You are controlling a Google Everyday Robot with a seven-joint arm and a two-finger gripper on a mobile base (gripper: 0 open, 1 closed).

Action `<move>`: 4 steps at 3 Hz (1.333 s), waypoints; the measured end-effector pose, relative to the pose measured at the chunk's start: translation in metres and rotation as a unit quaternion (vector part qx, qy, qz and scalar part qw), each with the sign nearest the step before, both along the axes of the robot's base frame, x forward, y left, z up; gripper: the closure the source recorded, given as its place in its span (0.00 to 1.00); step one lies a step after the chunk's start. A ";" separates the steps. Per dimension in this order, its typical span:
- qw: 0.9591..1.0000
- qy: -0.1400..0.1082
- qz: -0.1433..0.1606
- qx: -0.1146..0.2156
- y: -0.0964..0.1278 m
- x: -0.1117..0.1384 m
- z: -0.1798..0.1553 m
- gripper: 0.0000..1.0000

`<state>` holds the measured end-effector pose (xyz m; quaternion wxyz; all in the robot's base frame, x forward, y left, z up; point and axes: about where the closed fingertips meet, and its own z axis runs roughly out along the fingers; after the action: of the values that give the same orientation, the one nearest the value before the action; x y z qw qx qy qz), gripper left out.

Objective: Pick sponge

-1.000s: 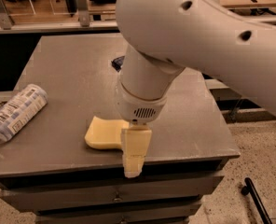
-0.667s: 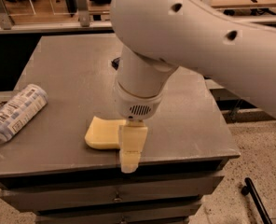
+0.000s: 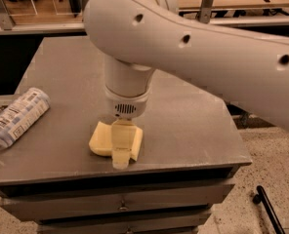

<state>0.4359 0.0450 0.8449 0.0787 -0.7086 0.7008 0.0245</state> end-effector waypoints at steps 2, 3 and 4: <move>0.999 0.009 -0.038 -0.018 0.009 0.003 -0.008 0.00; 0.999 0.006 -0.038 -0.018 0.009 0.002 -0.006 0.15; 0.999 0.003 -0.038 -0.017 0.009 0.001 -0.003 0.47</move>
Offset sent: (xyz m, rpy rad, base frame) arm 0.0028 0.0070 -0.0071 -0.0317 0.0151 -0.0512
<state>0.4373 0.0539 0.8415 0.0657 -0.6824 0.7279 0.0116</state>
